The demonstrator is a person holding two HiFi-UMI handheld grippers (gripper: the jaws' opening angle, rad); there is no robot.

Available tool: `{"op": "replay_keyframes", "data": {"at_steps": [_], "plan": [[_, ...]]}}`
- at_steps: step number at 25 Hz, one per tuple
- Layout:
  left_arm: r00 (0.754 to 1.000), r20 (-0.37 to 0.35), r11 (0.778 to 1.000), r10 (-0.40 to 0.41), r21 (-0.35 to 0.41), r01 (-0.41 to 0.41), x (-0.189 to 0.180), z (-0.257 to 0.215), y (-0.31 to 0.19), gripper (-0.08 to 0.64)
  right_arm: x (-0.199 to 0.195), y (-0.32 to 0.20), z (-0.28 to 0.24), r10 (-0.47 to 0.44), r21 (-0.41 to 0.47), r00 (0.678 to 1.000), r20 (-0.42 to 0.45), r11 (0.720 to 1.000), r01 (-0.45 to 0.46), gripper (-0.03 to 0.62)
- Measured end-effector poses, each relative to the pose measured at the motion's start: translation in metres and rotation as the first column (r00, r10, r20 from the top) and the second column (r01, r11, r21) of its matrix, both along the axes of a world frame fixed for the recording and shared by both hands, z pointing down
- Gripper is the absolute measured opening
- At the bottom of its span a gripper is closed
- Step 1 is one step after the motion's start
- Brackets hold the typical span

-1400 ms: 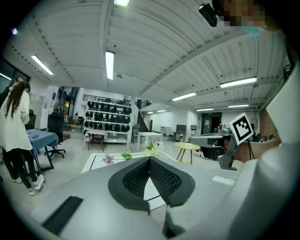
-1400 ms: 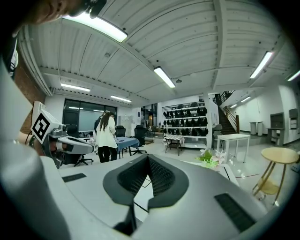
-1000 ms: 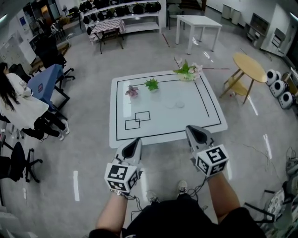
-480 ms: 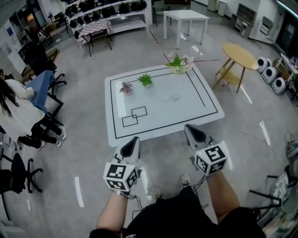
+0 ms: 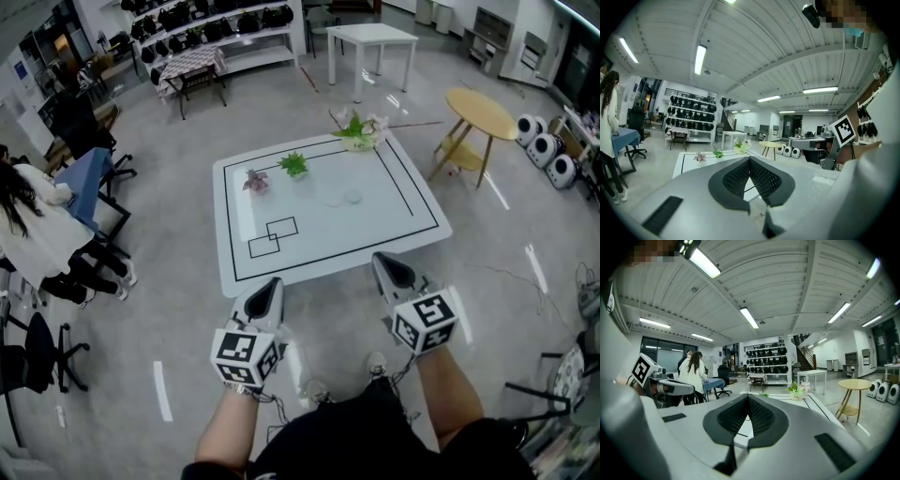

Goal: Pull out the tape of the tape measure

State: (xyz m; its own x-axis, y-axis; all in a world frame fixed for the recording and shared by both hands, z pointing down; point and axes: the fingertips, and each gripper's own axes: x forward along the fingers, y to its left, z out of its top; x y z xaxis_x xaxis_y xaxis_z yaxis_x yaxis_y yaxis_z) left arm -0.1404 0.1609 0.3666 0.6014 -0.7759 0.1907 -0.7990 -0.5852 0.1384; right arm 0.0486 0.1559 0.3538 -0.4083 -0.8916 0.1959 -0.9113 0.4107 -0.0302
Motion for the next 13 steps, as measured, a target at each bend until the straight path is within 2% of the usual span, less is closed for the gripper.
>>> {"op": "replay_keyframes", "data": {"at_steps": [13], "plan": [[1.0,-0.007,1.0,0.001,0.011,-0.001,-0.003,-0.003,0.01,0.003,0.0,0.011,-0.004,0.006,0.003,1.0,-0.012,1.0,-0.006,-0.005]]}}
